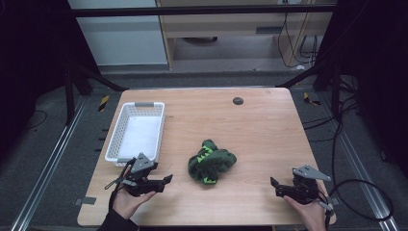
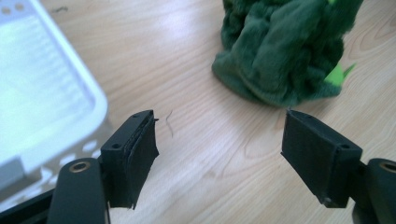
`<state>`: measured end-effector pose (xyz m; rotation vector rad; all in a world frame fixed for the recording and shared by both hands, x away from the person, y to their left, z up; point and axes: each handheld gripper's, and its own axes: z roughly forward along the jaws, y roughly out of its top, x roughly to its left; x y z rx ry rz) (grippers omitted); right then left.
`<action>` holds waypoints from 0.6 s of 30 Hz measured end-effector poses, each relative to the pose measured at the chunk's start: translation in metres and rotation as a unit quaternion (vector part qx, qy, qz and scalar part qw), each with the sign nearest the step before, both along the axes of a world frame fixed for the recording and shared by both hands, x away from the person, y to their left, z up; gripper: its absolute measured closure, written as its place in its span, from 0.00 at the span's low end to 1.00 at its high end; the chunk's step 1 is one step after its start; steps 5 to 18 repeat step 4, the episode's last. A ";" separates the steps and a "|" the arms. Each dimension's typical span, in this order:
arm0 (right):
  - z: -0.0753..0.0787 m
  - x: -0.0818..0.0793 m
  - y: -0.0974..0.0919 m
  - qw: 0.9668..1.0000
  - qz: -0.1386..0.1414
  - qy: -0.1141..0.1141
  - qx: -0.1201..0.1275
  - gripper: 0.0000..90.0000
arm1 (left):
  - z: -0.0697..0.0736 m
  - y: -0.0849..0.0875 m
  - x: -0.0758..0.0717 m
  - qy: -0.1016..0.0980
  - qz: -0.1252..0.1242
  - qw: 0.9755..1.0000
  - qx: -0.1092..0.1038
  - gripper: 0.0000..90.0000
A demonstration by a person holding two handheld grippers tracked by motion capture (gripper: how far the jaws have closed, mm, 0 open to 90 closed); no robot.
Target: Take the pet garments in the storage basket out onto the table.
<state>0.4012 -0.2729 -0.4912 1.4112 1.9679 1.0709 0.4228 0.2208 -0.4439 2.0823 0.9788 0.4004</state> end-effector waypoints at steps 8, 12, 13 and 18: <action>0.000 -0.001 0.001 1.000 0.002 0.002 0.001 0.09 | -0.008 0.011 -0.004 0.006 0.014 1.000 -0.002 0.29; 0.000 -0.001 0.001 1.000 0.002 0.002 0.001 0.09 | -0.008 0.011 -0.004 0.006 0.014 1.000 -0.002 0.29; 0.000 -0.001 0.001 1.000 0.002 0.002 0.001 0.09 | -0.008 0.011 -0.004 0.006 0.014 1.000 -0.002 0.29; 0.000 -0.001 0.001 1.000 0.002 0.002 0.001 0.09 | -0.008 0.011 -0.004 0.006 0.014 1.000 -0.002 0.29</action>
